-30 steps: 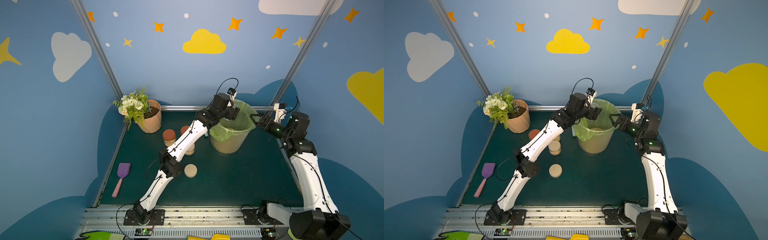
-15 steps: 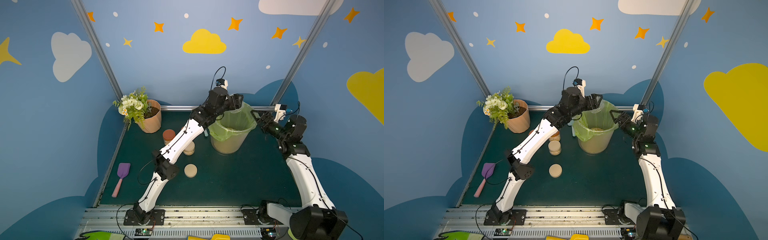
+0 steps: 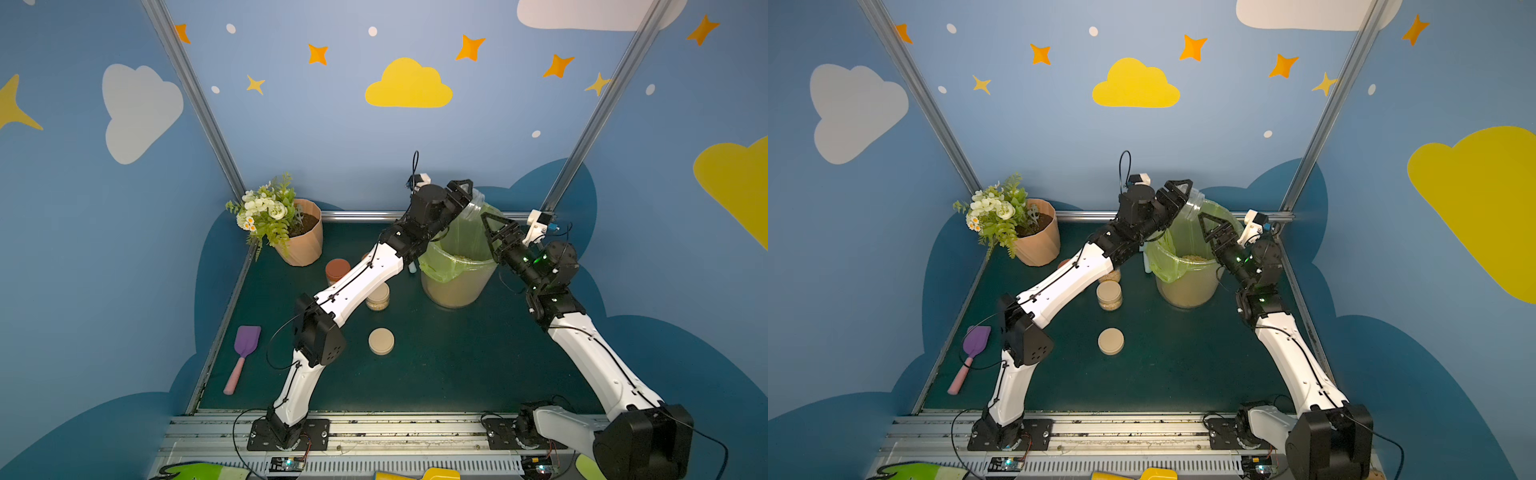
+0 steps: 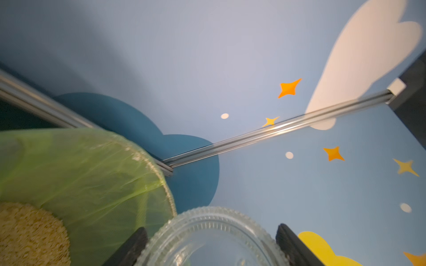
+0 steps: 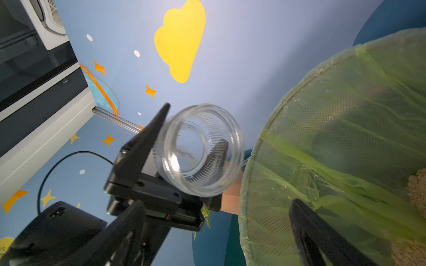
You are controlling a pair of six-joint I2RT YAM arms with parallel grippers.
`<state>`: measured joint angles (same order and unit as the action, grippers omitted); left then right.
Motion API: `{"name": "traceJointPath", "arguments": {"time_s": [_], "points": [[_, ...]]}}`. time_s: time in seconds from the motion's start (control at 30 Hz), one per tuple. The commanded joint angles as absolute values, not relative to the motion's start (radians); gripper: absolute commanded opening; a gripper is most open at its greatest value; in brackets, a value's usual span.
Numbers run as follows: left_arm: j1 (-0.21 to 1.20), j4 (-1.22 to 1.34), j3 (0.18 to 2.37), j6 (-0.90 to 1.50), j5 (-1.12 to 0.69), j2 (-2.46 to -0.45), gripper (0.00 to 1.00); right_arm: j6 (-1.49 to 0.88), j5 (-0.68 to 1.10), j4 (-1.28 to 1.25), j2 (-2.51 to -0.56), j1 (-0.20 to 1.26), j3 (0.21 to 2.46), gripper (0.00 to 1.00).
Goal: Empty expired oatmeal from jars
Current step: Place the jar at the center of the board.
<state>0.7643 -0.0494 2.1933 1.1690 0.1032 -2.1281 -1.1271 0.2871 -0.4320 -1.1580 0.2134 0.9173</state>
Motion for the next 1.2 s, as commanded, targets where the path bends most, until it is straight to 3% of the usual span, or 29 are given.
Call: {"name": "traceJointPath", "arguments": {"time_s": [0.0, 0.8, 1.17], "points": [[0.778, 0.12, 2.127, 1.292, 0.172, -2.037, 0.21, -1.158, 0.151, -0.524, -1.128, 0.242, 0.887, 0.97], [0.834, 0.217, 1.973, 1.433, 0.27, -1.969, 0.22, -1.237, 0.042, -0.803, -1.263, 0.386, 0.901, 0.97], [0.838, 0.242, 1.936, 1.443, 0.249, -1.963, 0.2, -1.273, 0.046, -0.794, -1.311, 0.386, 0.96, 0.97]]}}
